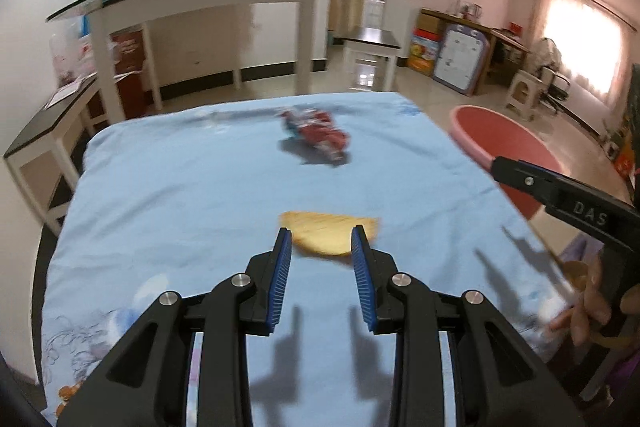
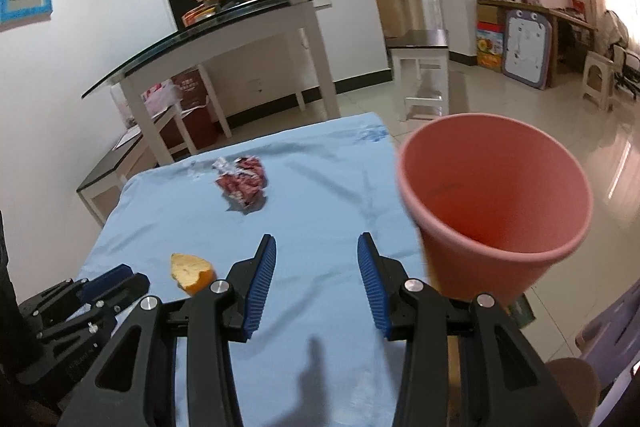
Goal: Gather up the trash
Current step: 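Move the left tool toward the yellow peel while the right tool approaches the red foil wrapper, then grasp the yellow peel with the left tool while the right tool grasps the red foil wrapper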
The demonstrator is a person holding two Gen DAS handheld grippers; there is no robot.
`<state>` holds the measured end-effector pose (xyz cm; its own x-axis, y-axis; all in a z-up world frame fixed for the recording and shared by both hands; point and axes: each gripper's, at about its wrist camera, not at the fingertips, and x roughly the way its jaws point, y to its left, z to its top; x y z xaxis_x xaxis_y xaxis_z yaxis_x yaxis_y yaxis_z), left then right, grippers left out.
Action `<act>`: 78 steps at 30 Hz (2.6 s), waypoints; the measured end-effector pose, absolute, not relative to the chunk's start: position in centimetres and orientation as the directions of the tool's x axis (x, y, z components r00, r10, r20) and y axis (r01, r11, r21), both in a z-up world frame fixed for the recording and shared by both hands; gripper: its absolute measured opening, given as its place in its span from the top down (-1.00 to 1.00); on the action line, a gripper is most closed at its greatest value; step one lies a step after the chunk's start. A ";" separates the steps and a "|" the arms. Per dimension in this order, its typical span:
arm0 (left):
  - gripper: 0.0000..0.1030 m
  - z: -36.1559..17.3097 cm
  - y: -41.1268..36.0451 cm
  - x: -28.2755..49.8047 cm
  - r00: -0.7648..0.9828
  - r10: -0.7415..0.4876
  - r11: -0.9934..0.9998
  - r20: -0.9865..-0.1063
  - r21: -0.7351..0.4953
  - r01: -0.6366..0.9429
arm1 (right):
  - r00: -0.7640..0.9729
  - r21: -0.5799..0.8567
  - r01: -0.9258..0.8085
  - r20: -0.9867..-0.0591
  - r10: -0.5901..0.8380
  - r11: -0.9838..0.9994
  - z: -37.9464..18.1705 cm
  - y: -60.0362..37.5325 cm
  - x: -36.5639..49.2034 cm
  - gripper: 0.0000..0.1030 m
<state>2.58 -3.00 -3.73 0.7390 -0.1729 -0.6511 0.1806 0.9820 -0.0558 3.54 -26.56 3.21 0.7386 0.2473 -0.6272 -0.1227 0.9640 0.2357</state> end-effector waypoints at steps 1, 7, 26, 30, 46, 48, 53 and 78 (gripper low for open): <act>0.40 -4.0 -2.2 2.5 0.743 -0.157 0.985 -0.651 -0.046 0.168 | 0.736 0.230 -0.132 -0.629 0.250 0.964 3.0 -26.0 3.6 0.19; 0.40 -4.2 0.1 2.6 0.769 -0.110 0.988 -0.630 0.012 0.151 | 0.770 0.188 -0.189 -0.580 0.264 0.964 3.0 -23.7 3.5 0.19; 0.40 -4.9 0.2 1.4 0.696 -0.156 0.971 -0.701 0.019 0.237 | 0.717 0.091 -0.313 -0.630 0.298 0.945 2.7 -21.3 2.5 0.19; 0.40 -5.0 0.0 0.7 0.676 -0.186 0.959 -0.714 0.019 0.283 | 0.723 0.118 -0.284 -0.625 0.293 0.952 3.1 -21.7 1.9 0.19; 0.40 -5.5 1.0 -0.2 0.587 -0.289 0.938 -0.756 -0.100 0.333 | 0.732 0.091 -0.261 -0.631 0.259 0.961 3.8 -22.4 1.5 0.19; 0.40 -5.5 1.1 -0.1 0.591 -0.293 0.942 -0.751 -0.122 0.312 | 0.731 0.093 -0.256 -0.633 0.255 0.962 3.7 -22.5 1.8 0.18; 0.40 -5.8 2.5 0.7 0.593 -0.315 0.948 -0.741 -0.213 0.237 | 0.717 0.129 -0.231 -0.648 0.258 0.964 3.5 -23.4 2.5 0.11; 0.40 -5.7 -0.2 5.4 0.535 -0.330 0.943 -0.778 -0.252 0.215 | 0.598 0.264 -0.268 -0.708 0.375 0.927 1.7 -22.4 4.7 0.11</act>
<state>5.41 -0.17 -5.71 0.5349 -0.3298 -0.7779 0.2153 0.9435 -0.2519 4.73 -22.41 1.71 0.5984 0.3747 -0.7082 -0.2680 0.9266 0.2637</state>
